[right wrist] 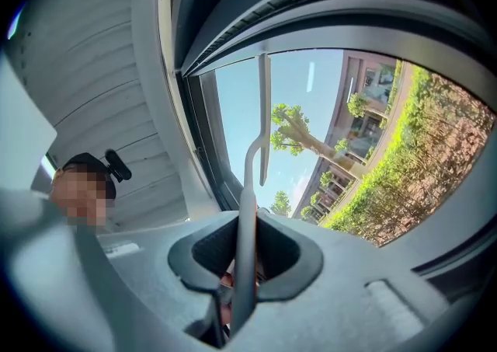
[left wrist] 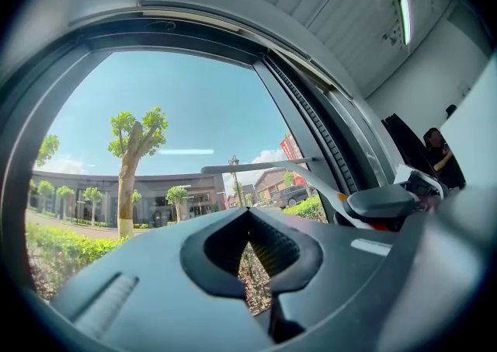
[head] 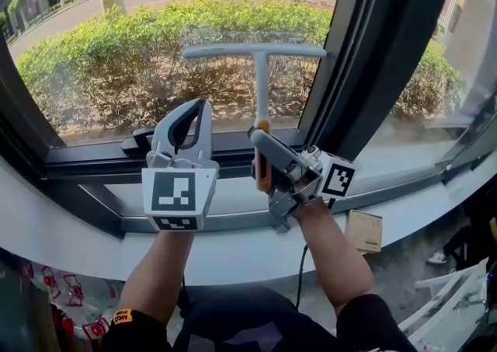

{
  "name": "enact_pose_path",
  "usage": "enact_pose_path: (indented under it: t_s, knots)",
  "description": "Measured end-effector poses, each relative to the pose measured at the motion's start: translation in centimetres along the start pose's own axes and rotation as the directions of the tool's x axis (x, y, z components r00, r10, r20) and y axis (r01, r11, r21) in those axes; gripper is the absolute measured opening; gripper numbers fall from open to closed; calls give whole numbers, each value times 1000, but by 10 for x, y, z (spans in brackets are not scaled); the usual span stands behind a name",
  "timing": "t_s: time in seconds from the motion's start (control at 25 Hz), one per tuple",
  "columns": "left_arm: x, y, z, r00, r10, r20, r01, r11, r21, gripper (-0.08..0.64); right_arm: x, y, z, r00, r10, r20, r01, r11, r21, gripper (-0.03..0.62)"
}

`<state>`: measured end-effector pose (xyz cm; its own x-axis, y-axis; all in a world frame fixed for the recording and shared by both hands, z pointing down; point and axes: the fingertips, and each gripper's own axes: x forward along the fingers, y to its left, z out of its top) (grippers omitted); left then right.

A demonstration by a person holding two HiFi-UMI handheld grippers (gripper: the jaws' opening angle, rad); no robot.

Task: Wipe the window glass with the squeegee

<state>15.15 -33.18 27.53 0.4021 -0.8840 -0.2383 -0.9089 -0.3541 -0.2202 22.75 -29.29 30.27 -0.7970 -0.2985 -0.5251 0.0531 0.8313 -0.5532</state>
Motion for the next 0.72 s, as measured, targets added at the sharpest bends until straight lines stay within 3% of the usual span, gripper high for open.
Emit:
enact_pose_path:
  t_s: [0.4,0.72]
  knots:
    - [-15,-9,-59,994,-15,-111,13,1000,-23,15,-24,-19,-35,998,-54,14,52,995,82,46]
    - [-44,-23,-116,981,-37,-188,20,996,-90,15,-55,-48,-83,992,-126,2,124,979,163,46]
